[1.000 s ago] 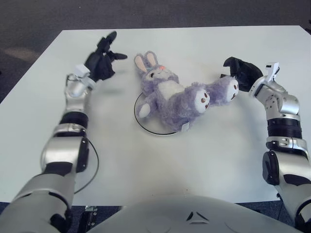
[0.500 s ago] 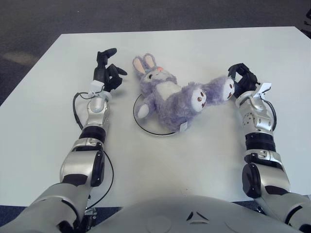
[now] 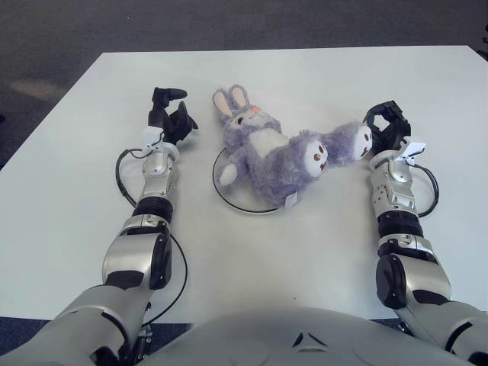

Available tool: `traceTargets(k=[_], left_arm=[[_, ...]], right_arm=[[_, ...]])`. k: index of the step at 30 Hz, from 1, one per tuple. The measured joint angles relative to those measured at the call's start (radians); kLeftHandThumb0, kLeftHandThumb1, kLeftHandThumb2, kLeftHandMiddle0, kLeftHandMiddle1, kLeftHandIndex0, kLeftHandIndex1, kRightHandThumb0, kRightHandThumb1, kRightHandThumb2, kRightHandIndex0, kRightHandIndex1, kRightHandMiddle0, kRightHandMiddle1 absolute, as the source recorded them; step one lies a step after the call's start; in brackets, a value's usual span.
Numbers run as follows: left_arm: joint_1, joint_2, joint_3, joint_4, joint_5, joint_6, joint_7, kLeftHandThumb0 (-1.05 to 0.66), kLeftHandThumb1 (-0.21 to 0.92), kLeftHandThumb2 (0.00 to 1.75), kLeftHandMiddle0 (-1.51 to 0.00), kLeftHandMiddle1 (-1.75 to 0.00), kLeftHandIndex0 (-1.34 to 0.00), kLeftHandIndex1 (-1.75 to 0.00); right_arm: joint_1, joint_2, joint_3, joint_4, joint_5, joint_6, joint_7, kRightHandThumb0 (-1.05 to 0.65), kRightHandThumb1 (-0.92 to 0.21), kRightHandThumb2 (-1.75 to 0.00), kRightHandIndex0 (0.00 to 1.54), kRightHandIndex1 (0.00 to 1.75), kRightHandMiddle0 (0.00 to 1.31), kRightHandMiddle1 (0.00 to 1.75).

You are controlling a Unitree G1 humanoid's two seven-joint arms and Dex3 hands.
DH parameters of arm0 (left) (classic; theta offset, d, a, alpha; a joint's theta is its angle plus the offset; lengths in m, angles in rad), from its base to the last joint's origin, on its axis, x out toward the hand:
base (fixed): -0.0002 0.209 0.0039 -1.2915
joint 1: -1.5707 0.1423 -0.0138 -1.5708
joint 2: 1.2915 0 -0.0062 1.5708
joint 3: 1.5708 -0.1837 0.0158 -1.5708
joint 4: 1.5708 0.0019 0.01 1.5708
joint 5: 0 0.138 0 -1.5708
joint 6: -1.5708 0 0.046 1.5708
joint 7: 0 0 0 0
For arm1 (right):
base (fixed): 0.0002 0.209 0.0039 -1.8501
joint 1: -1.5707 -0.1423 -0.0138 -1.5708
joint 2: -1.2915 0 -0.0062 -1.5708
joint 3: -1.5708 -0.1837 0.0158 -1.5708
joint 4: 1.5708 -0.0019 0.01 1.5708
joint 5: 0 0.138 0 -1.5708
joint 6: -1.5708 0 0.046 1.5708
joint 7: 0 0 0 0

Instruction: Put the doll into the plate.

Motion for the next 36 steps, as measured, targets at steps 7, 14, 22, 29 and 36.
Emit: traceTargets(k=[7, 14, 22, 29, 36], left_arm=[[0.01, -0.014, -0.004, -0.026, -0.005, 0.037, -0.038, -0.42, 0.53, 1.05, -1.2, -1.75, -0.45, -1.75], [0.021, -0.019, 0.001, -0.05, -0.042, 0.128, -0.124, -0.42, 0.52, 1.07, -1.23, -1.75, -0.46, -1.75], [0.049, -0.028, 0.0, -0.147, -0.087, 0.287, -0.229, -0.43, 0.49, 1.1, -1.23, -1.75, -0.48, -1.75], [0.093, -0.028, -0.009, -0.243, -0.081, 0.39, -0.229, -0.44, 0.45, 1.14, -1.21, -1.75, -0.51, -1.75], [0.156, -0.038, -0.028, -0.342, -0.052, 0.394, -0.19, -0.44, 0.44, 1.16, -1.21, -1.75, -0.52, -1.75]], right_arm=[[-0.015, -0.012, 0.036, 0.064, -0.052, -0.058, -0.016, -0.48, -0.31, -1.32, 1.24, 1.75, 0.62, 1.75], [-0.03, -0.025, 0.07, 0.102, -0.068, -0.099, 0.006, -0.49, -0.29, -1.34, 1.22, 1.75, 0.63, 1.75], [-0.042, -0.063, 0.137, 0.133, -0.163, -0.19, -0.059, -0.48, -0.32, -1.31, 1.24, 1.75, 0.61, 1.75], [-0.05, -0.089, 0.181, 0.161, -0.238, -0.25, -0.134, -0.47, -0.36, -1.26, 1.25, 1.75, 0.58, 1.75], [-0.06, -0.096, 0.178, 0.191, -0.236, -0.284, -0.17, -0.45, -0.41, -1.2, 1.22, 1.75, 0.54, 1.75]])
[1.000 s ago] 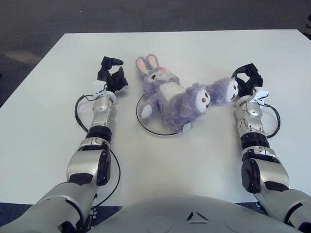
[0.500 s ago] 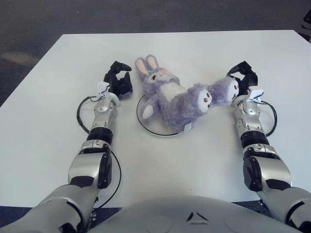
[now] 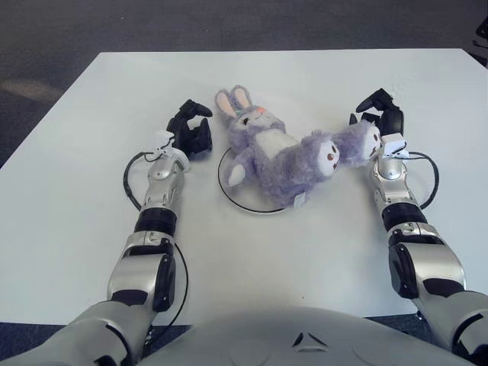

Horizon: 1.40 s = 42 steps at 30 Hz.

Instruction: Put the doll into the plate.

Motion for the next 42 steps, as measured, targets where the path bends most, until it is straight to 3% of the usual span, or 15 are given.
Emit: traceTargets(k=[9, 16, 42], left_arm=[[0.084, -0.016, -0.021, -0.178, 0.016, 0.067, 0.04, -0.44, 0.44, 1.16, -1.21, -1.75, -0.52, -1.75], [0.118, -0.015, -0.027, -0.244, 0.023, 0.09, 0.052, -0.45, 0.42, 1.19, -1.22, -1.75, -0.53, -1.75], [0.113, 0.007, 0.001, -0.212, 0.009, 0.068, 0.052, -0.47, 0.36, 1.26, -1.24, -1.75, -0.58, -1.75]], right_arm=[[-0.01, 0.01, -0.013, 0.026, 0.013, -0.077, -0.026, -0.43, -0.47, -1.12, 1.19, 1.75, 0.49, 1.75], [-0.01, 0.019, -0.031, 0.026, 0.038, -0.136, -0.018, -0.43, -0.48, -1.11, 1.19, 1.75, 0.49, 1.75], [-0.01, 0.037, -0.073, 0.025, 0.096, -0.16, 0.042, -0.44, -0.46, -1.14, 1.18, 1.75, 0.5, 1.75]])
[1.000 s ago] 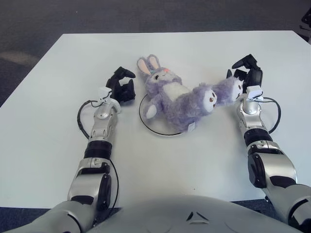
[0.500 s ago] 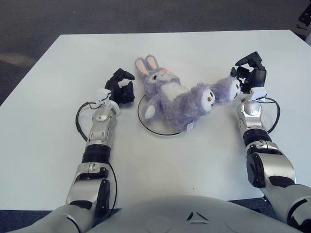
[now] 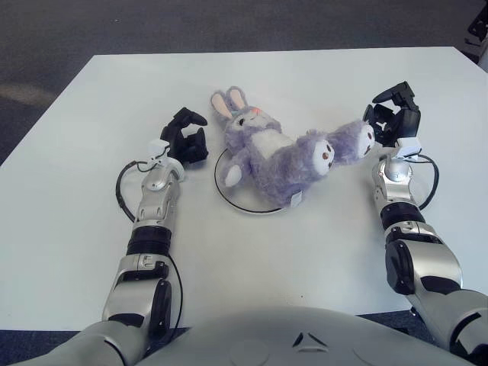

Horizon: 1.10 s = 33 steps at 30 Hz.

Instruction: Put the doll into the plate.

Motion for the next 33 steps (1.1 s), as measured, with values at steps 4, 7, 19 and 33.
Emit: traceTargets(k=[4, 7, 19, 33], left_arm=[[-0.006, 0.003, 0.001, 0.014, 0.0, -0.01, -0.002, -0.47, 0.36, 1.27, -1.23, -1.75, -0.58, -1.75], [-0.011, 0.005, 0.001, 0.022, 0.0, -0.017, -0.004, -0.47, 0.36, 1.27, -1.23, -1.75, -0.58, -1.75], [-0.018, 0.013, 0.001, 0.04, 0.0, -0.036, -0.01, -0.46, 0.37, 1.25, -1.21, -1.75, -0.57, -1.75], [-0.018, 0.023, 0.001, 0.048, 0.0, -0.047, -0.021, -0.45, 0.4, 1.21, -1.18, -1.75, -0.55, -1.75]], right_arm=[[0.0, 0.0, -0.002, 0.0, 0.0, 0.005, 0.001, -0.44, -0.46, -1.14, 1.18, 1.75, 0.5, 1.75], [0.0, 0.001, -0.003, 0.0, 0.001, 0.006, 0.002, -0.44, -0.46, -1.13, 1.18, 1.75, 0.5, 1.75], [0.0, 0.005, -0.011, -0.001, 0.019, 0.005, 0.02, -0.43, -0.47, -1.12, 1.15, 1.75, 0.49, 1.75], [0.004, 0.014, -0.024, -0.01, 0.072, 0.004, 0.085, -0.44, -0.46, -1.13, 1.2, 1.75, 0.5, 1.75]])
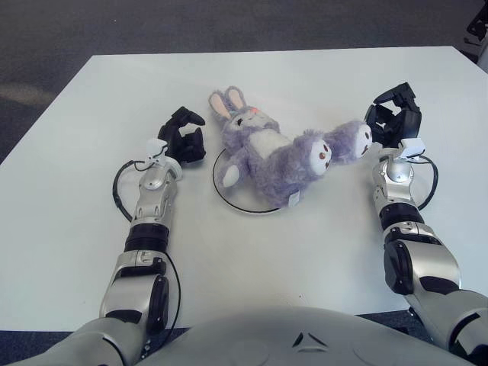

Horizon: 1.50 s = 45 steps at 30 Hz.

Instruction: Put the doll into the plate.

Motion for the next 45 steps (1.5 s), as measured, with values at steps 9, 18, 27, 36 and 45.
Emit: traceTargets(k=[9, 18, 27, 36, 45], left_arm=[[0.0, 0.005, 0.0, -0.001, 0.0, -0.001, -0.006, -0.45, 0.41, 1.2, -1.17, -1.75, -0.54, -1.75], [0.001, 0.005, 0.0, -0.001, 0.0, -0.001, -0.011, -0.45, 0.42, 1.19, -1.17, -1.75, -0.53, -1.75], [0.001, 0.004, -0.001, -0.002, 0.0, 0.0, -0.011, -0.44, 0.45, 1.14, -1.17, -1.75, -0.5, -1.75], [0.01, 0.002, -0.006, -0.025, 0.015, 0.016, 0.003, -0.35, 0.87, 0.59, -1.11, -1.75, -0.22, -1.75], [0.023, -0.001, -0.011, -0.055, 0.019, 0.036, 0.016, -0.27, 0.63, 1.07, -1.11, -1.75, -0.04, -1.25]], right_arm=[[0.006, 0.006, -0.011, -0.015, 0.015, 0.0, 0.028, -0.44, -0.46, -1.14, 1.22, 1.75, 0.5, 1.75], [0.013, 0.009, -0.026, -0.023, 0.042, -0.009, 0.054, -0.44, -0.45, -1.15, 1.24, 1.75, 0.51, 1.75], [0.018, 0.011, -0.029, -0.033, 0.045, -0.018, 0.078, -0.42, -0.5, -1.08, 1.24, 1.75, 0.47, 1.75], [0.029, 0.014, -0.033, -0.058, 0.048, -0.008, 0.082, -0.4, -0.9, -0.59, 1.29, 1.75, 0.13, 1.51], [0.049, 0.019, -0.028, -0.108, 0.022, 0.061, -0.002, -0.51, -0.88, -0.74, 1.25, 1.75, 0.0, 0.94]])
